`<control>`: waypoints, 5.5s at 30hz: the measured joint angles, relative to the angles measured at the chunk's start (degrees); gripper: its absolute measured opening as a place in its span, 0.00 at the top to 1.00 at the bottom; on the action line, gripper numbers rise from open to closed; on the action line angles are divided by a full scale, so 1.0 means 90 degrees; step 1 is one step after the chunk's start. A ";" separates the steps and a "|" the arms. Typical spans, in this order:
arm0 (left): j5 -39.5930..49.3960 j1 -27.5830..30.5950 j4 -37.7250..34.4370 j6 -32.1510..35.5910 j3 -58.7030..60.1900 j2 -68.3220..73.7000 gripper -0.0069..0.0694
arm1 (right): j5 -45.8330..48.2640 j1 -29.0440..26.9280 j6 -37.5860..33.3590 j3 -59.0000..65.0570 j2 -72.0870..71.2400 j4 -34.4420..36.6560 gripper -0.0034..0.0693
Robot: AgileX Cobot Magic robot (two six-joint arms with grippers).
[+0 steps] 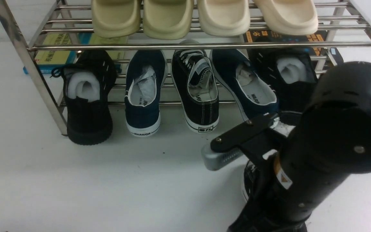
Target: Take the shoes off the shelf with your hand on the white table.
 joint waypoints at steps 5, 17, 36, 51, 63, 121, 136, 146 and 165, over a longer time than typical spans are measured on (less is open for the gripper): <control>0.0000 0.0000 0.0000 0.0000 0.0000 0.0000 0.60 | 0.0255 0.0000 0.0022 -0.0400 -0.0007 -0.0203 0.93; 0.0000 -0.0013 0.0000 0.0000 0.0000 0.0000 0.60 | -0.0816 0.0028 0.0802 0.1069 0.0100 0.0174 0.92; 0.0000 -0.0020 0.0000 0.0000 0.0000 0.0000 0.60 | -0.1543 0.0022 0.1504 0.1192 0.0264 0.0071 0.65; 0.0000 -0.0020 0.0000 0.0000 0.0000 0.0000 0.60 | 0.0160 0.0022 0.1052 0.0460 -0.0696 -0.0898 0.38; -0.0046 -0.0020 0.0022 -0.0021 0.0000 0.0000 0.60 | 0.0374 0.0022 0.0918 0.0452 -0.2775 -0.1342 0.61; 0.3262 -0.3602 -0.1197 -0.1069 -0.8882 0.9842 0.73 | -0.2129 0.0022 0.1409 0.3342 -0.6856 -0.2791 0.93; 0.1304 -0.4056 0.1090 -0.3337 -0.9630 1.1194 0.40 | -0.2129 0.0022 0.1592 0.3342 -0.6856 -0.2926 0.91; 0.1097 -0.4064 0.1976 -0.3471 -0.9630 1.1683 0.40 | -0.2129 0.0022 0.1599 0.3342 -0.6856 -0.2926 0.89; 0.0664 -0.4057 0.2341 -0.3493 -0.9634 1.2383 0.69 | -0.2124 0.0022 0.1599 0.3345 -0.6856 -0.2956 0.87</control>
